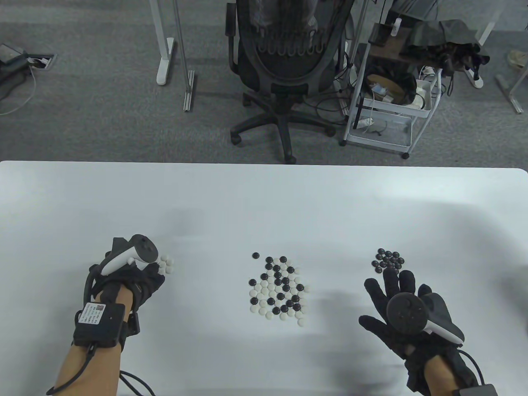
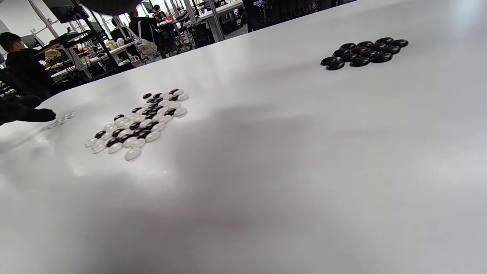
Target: Go stone sorting task
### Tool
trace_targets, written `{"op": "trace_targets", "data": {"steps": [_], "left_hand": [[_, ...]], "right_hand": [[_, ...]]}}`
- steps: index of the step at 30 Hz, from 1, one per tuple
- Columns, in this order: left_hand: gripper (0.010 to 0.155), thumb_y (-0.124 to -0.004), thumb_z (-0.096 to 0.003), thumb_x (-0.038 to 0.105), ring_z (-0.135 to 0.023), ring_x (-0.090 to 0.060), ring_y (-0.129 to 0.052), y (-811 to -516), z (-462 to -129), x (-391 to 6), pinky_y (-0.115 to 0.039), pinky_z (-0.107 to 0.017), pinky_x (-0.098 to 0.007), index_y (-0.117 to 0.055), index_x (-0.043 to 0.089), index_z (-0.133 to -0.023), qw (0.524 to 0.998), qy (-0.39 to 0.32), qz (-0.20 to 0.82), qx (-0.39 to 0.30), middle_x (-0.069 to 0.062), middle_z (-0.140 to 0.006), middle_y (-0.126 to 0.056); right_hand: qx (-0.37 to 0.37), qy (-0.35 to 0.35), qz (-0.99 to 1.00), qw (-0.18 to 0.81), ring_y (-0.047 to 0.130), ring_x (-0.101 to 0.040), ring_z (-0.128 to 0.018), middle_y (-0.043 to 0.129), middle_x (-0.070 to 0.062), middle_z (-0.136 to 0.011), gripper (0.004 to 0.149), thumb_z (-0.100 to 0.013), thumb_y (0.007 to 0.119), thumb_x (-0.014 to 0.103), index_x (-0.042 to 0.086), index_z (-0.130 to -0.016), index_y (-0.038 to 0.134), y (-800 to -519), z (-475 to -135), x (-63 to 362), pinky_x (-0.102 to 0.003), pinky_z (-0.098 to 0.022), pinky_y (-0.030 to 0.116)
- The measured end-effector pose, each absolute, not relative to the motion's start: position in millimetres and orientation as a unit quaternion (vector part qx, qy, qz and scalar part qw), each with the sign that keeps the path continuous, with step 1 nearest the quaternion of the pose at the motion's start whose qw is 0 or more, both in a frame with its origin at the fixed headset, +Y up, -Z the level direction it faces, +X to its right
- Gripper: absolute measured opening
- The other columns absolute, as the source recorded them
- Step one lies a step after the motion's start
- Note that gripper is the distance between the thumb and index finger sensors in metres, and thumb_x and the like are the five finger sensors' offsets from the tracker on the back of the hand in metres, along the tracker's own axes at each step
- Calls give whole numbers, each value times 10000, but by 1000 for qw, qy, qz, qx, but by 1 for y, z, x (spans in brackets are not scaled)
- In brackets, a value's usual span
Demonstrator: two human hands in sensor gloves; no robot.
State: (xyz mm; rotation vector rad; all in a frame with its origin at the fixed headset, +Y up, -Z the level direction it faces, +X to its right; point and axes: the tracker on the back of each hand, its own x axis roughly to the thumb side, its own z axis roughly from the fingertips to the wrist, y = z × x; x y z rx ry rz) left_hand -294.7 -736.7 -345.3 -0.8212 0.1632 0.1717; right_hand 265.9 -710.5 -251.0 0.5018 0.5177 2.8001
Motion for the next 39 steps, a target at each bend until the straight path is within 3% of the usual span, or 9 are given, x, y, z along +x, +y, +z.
{"op": "trace_targets", "data": {"steps": [4,13,23,32,39], "left_hand": [[673,-432,-553,468,-918,-566,215,-719,-349,-269,46,-584,-828,-401,275,-1197,922,38,67,-380,-270,-1123,182],[623,-503,-589,464,-954,-599,87,-710,-346,-162,-44,-591,-839,-627,243,-1158,893,-133,-8,-430,-299,-1181,17],[619,-493,-590,463,-941,-597,111,-728,-345,-90,-33,-583,-837,-545,260,-1173,869,-216,-40,-443,-299,-1162,60],[609,-486,-590,452,-925,-584,153,-743,-339,-97,-10,-579,-833,-363,311,-1170,870,-201,-100,-439,-288,-1137,109],[600,-517,-595,436,-936,-590,112,-738,-326,-176,-26,-581,-835,-437,281,-1170,883,-108,-85,-450,-298,-1151,60]], "right_hand": [[172,178,961,125,-133,-590,-866,-72,-337,-1067,837,-549,532,557,96,-1142,162,-710,-251,267,-800,-497,7],[172,182,960,123,-110,-591,-869,-72,-336,-1067,838,-550,534,557,95,-1144,166,-711,-251,267,-801,-497,7],[172,177,961,125,-133,-589,-866,-71,-336,-1068,837,-549,531,558,95,-1143,165,-710,-250,267,-801,-497,7],[172,177,961,126,-132,-589,-866,-71,-337,-1067,836,-549,532,557,97,-1142,165,-710,-250,268,-801,-497,7],[174,180,960,124,-133,-589,-866,-72,-336,-1068,837,-550,533,557,96,-1144,165,-710,-250,267,-801,-497,6]]}}
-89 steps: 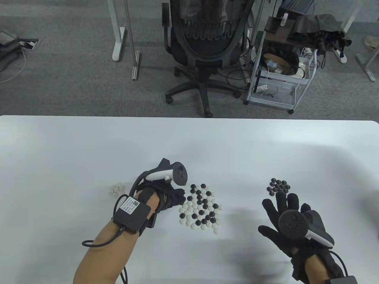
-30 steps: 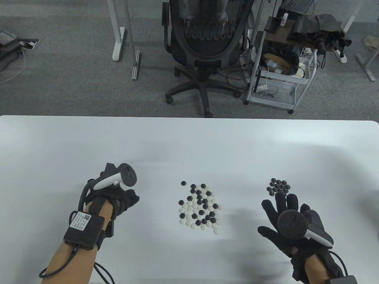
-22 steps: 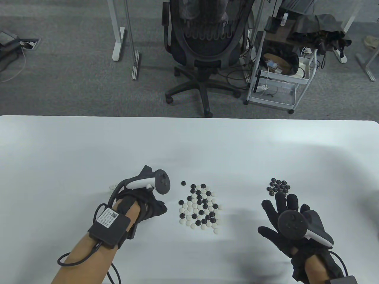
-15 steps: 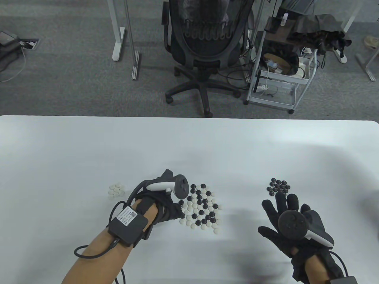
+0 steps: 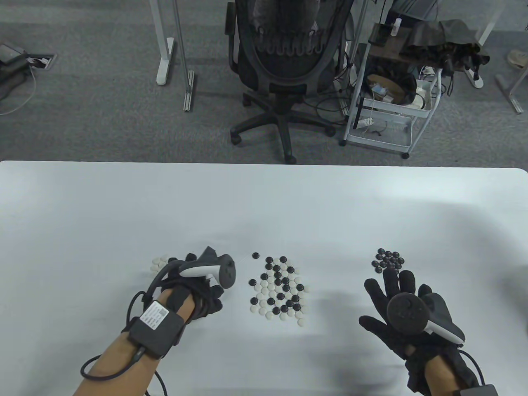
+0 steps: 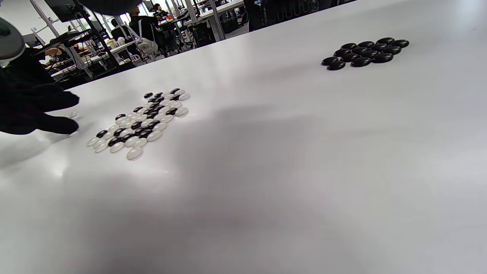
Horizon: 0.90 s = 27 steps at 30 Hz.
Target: Go stone sorting task
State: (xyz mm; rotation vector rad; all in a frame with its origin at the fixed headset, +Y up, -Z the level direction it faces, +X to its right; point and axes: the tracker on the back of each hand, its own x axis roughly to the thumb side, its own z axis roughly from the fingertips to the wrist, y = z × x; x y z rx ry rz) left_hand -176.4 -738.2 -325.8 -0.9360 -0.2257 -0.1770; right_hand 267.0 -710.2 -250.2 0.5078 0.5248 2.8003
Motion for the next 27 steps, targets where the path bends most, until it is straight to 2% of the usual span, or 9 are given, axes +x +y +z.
{"op": "trace_targets", "data": {"steps": [5,8,15,27], "left_hand": [[599,-530,-595,424,-937,-590,111,-737,-319,-245,-20,-581,-835,-463,266,-1168,888,-13,-51,-456,-304,-1150,53],[605,-516,-591,424,-932,-586,134,-739,-318,-269,-1,-583,-833,-428,275,-1171,892,24,-18,-452,-298,-1134,96],[630,-475,-568,435,-920,-569,187,-745,-326,-280,30,-585,-827,-346,299,-1169,897,42,6,-441,-279,-1105,169],[648,-464,-560,441,-913,-556,215,-741,-341,-280,50,-587,-823,-315,303,-1175,902,63,20,-427,-266,-1088,204]], "right_hand": [[174,182,960,122,-133,-589,-866,-73,-337,-1067,839,-549,533,557,94,-1144,164,-710,-250,266,-800,-497,6],[173,181,960,122,-133,-589,-866,-72,-337,-1067,839,-550,533,557,95,-1143,163,-710,-250,266,-800,-497,6],[172,185,960,120,-133,-589,-865,-72,-337,-1066,839,-550,532,557,94,-1143,161,-711,-250,265,-800,-497,7],[171,182,960,124,-132,-591,-865,-72,-338,-1066,839,-549,533,557,94,-1142,161,-711,-251,266,-801,-497,7]]}}
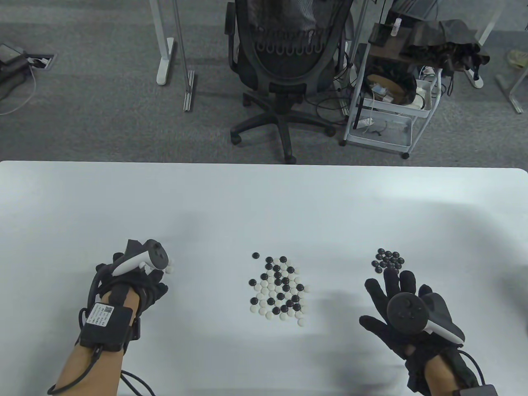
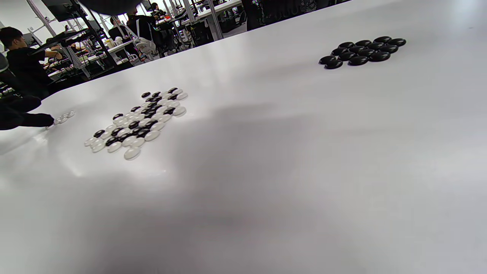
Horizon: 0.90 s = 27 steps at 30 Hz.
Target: Go stone sorting task
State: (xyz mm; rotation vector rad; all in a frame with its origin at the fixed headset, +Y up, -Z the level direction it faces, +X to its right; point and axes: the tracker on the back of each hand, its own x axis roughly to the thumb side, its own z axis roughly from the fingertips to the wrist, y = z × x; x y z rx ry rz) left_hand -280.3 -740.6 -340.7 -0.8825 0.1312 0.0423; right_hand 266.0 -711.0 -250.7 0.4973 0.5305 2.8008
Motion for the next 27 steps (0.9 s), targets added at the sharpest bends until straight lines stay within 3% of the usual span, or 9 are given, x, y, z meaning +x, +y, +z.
{"op": "trace_targets", "data": {"steps": [5,9,17,27], "left_hand": [[664,-472,-566,449,-918,-562,207,-716,-349,-257,43,-588,-826,-388,254,-1196,916,34,43,-398,-273,-1111,180],[668,-489,-570,474,-931,-573,173,-699,-355,-214,20,-587,-829,-532,228,-1190,914,-28,31,-402,-279,-1149,114],[638,-520,-577,466,-945,-583,104,-709,-359,-129,-25,-584,-832,-621,230,-1161,887,-139,-45,-439,-287,-1161,39],[628,-486,-580,456,-915,-586,160,-736,-356,-77,-5,-573,-836,-380,302,-1180,872,-199,-52,-445,-295,-1108,142]], "right_hand": [[172,182,960,124,-132,-589,-866,-73,-337,-1067,836,-550,532,557,97,-1141,161,-711,-251,266,-801,-497,7],[172,182,960,124,-133,-590,-865,-73,-337,-1066,838,-550,533,557,94,-1142,161,-711,-251,267,-801,-497,7],[170,179,961,125,-136,-589,-862,-75,-338,-1064,842,-550,532,558,94,-1142,155,-710,-251,268,-799,-497,7],[167,174,962,126,-140,-587,-858,-78,-337,-1062,840,-549,533,557,96,-1139,151,-709,-251,269,-796,-495,3]]}}
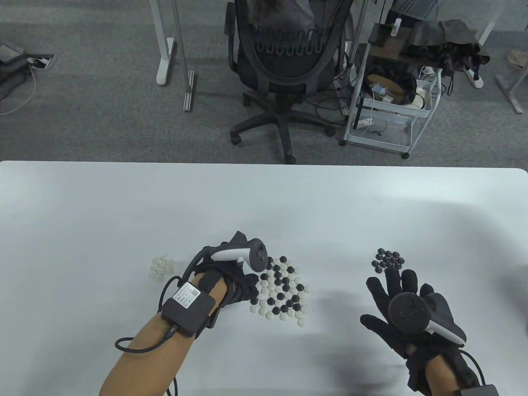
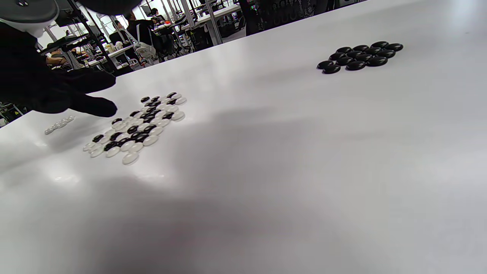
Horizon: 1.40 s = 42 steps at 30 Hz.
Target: Go stone sorting task
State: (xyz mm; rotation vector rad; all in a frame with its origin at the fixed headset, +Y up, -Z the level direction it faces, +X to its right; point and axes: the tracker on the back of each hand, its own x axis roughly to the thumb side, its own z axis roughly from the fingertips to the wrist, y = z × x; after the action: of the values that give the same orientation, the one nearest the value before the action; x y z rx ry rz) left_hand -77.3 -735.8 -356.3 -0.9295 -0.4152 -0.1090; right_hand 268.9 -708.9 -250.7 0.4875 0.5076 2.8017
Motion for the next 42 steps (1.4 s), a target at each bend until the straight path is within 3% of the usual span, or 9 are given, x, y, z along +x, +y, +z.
{"op": "trace_targets", "data": {"steps": [5,10,15,19,23,37,42], "left_hand": [[628,-478,-582,452,-902,-581,183,-748,-348,-71,8,-569,-834,-302,314,-1169,868,-208,-89,-442,-296,-1097,168],[632,-478,-583,449,-904,-582,180,-746,-332,-94,6,-572,-833,-318,295,-1175,870,-205,-102,-436,-295,-1099,164],[628,-485,-584,444,-911,-586,163,-745,-319,-151,-2,-572,-834,-329,289,-1172,878,-151,-81,-446,-303,-1110,139],[623,-501,-584,434,-916,-586,158,-740,-317,-205,3,-571,-833,-403,268,-1176,892,-67,-74,-442,-302,-1116,123],[624,-498,-582,432,-915,-581,169,-742,-319,-237,16,-572,-831,-372,276,-1173,894,-19,-54,-444,-296,-1106,145],[662,-455,-565,449,-899,-570,224,-750,-339,-258,47,-574,-827,-240,291,-1170,904,43,-34,-423,-283,-1068,234],[688,-445,-561,460,-901,-573,226,-718,-341,-246,45,-579,-829,-236,260,-1186,929,16,20,-370,-290,-1074,237]], "right_hand": [[168,175,962,126,-140,-587,-859,-79,-337,-1062,841,-549,532,558,97,-1139,149,-708,-250,269,-797,-496,4],[167,171,962,128,-138,-589,-860,-79,-337,-1063,843,-549,533,558,95,-1140,151,-706,-250,270,-797,-496,4],[169,176,961,126,-137,-588,-861,-78,-337,-1062,842,-549,533,557,94,-1140,151,-707,-250,269,-797,-496,4],[172,178,961,124,-137,-588,-861,-78,-337,-1063,842,-549,533,558,96,-1140,151,-708,-250,267,-797,-497,5],[170,180,961,122,-137,-589,-861,-78,-337,-1062,841,-549,533,558,96,-1139,151,-708,-250,267,-798,-496,5],[166,182,962,121,-138,-589,-860,-82,-337,-1061,840,-550,530,559,97,-1138,148,-707,-249,266,-798,-496,5],[167,179,962,123,-138,-589,-860,-81,-338,-1061,840,-549,530,559,97,-1138,149,-707,-249,266,-798,-496,4]]}}
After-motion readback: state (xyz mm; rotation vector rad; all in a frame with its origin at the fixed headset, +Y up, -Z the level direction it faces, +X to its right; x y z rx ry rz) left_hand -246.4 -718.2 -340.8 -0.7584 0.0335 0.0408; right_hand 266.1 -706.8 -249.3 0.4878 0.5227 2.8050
